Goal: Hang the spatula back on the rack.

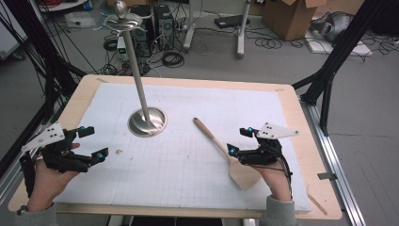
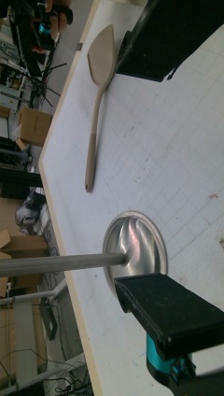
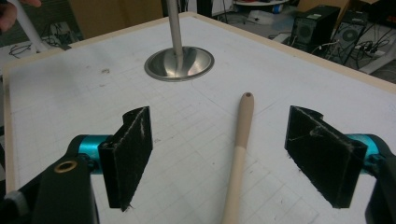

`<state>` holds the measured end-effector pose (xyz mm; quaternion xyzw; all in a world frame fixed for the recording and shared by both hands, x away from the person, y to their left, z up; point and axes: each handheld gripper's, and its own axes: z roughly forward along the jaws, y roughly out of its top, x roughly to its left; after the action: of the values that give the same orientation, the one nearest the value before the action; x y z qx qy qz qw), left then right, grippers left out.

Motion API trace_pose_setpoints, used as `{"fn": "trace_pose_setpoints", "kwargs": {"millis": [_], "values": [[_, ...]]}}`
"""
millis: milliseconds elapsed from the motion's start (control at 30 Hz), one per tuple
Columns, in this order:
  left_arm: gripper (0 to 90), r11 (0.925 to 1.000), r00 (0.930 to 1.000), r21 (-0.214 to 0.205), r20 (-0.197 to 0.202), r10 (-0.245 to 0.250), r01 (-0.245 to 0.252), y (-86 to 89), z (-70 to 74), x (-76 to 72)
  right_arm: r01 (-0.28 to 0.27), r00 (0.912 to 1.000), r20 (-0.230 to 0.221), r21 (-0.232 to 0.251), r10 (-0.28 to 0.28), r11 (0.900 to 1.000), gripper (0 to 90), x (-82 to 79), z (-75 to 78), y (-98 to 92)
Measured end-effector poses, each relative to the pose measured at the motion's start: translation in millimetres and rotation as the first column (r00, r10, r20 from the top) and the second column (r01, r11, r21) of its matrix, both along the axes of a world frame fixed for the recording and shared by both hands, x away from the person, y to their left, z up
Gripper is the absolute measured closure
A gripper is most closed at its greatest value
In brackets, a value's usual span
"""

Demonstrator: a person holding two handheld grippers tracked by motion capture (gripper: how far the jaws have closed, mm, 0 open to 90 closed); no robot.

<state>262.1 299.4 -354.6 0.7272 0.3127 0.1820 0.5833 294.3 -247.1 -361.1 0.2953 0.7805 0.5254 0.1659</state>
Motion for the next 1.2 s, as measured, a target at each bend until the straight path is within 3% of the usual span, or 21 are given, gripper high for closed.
{"fn": "trace_pose_setpoints", "kwargs": {"millis": [233,467,900,1200], "values": [[1.7,1.0000,1.0000,0.004,-0.005,-0.004,0.004,-0.7,-1.1,0.4,0.022,0.9996,-0.018,-0.036,-0.022,0.9991,24.4,4.3,-5.0,3.2],[1.7,0.9999,0.9999,0.004,-0.005,0.013,-0.013,4.2,-1.7,-3.5,0.083,0.9948,-0.054,-0.059,-0.086,0.9949,24.4,12.7,-10.6,2.8],[1.7,0.9992,0.9992,0.008,-0.006,0.040,-0.040,10.4,-4.4,-10.0,0.059,0.9938,-0.086,-0.135,-0.071,0.9891,24.4,29.5,-23.4,17.3],[1.7,0.9986,0.9987,0.015,-0.010,0.051,-0.050,12.5,-6.4,-14.0,0.056,0.9903,-0.113,-0.200,-0.080,0.9783,24.5,40.0,-33.1,26.0]]}}
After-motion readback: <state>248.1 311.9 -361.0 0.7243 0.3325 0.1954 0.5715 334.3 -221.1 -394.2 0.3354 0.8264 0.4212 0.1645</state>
